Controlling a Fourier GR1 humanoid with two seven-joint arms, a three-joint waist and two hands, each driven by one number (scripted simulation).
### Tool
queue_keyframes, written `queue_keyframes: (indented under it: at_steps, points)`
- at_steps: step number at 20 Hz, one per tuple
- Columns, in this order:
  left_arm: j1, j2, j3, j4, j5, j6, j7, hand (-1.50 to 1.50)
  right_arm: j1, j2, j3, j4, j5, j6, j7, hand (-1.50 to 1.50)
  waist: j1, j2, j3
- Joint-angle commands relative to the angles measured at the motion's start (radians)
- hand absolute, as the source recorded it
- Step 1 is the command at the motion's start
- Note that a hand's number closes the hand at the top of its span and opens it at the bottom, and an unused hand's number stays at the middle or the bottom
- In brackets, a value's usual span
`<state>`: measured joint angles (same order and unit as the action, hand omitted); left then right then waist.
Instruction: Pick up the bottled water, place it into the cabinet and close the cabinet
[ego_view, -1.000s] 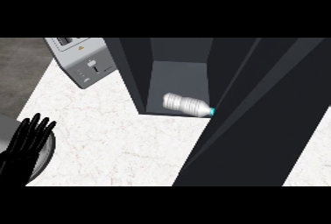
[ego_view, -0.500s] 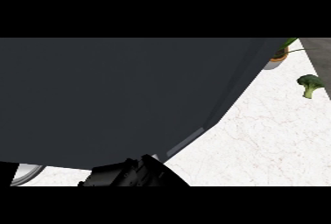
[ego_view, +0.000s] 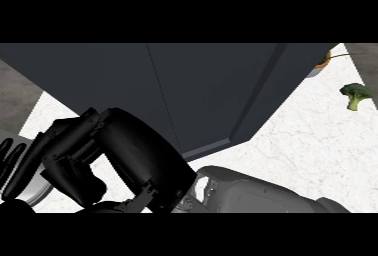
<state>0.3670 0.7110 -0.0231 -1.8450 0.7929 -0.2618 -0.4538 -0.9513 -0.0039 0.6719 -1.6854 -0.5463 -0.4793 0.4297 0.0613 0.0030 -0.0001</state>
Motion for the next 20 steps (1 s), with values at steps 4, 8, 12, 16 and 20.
queue_keyframes:
  at_steps: [4,8,12,16,20]
  points:
    - [0.066,-0.024,-0.001,-0.097,-0.028,0.032,0.031,-1.5,-0.022,0.004,-0.001,0.204,-0.224,0.301,-0.077,1.5,-0.014,0.003,0.0]
    - [0.059,-0.033,0.084,-0.078,0.009,0.027,0.071,-1.5,0.007,-0.02,-0.133,0.229,-0.203,0.403,-0.051,1.5,-0.046,-0.002,0.0]
    - [0.048,-0.034,0.095,-0.115,0.016,0.023,0.122,-1.5,-0.026,-0.014,-0.187,0.364,-0.168,0.443,-0.136,1.5,-0.046,-0.002,0.0]
    - [0.147,-0.061,0.139,-0.135,-0.01,-0.044,0.072,-1.5,0.012,-0.044,-0.208,0.39,-0.091,0.428,-0.183,1.5,-0.042,-0.005,0.0]
    - [0.068,-0.07,0.124,-0.15,0.014,0.016,0.136,-1.5,-0.025,-0.079,-0.28,0.546,-0.03,0.438,-0.274,1.5,-0.045,0.001,0.0]
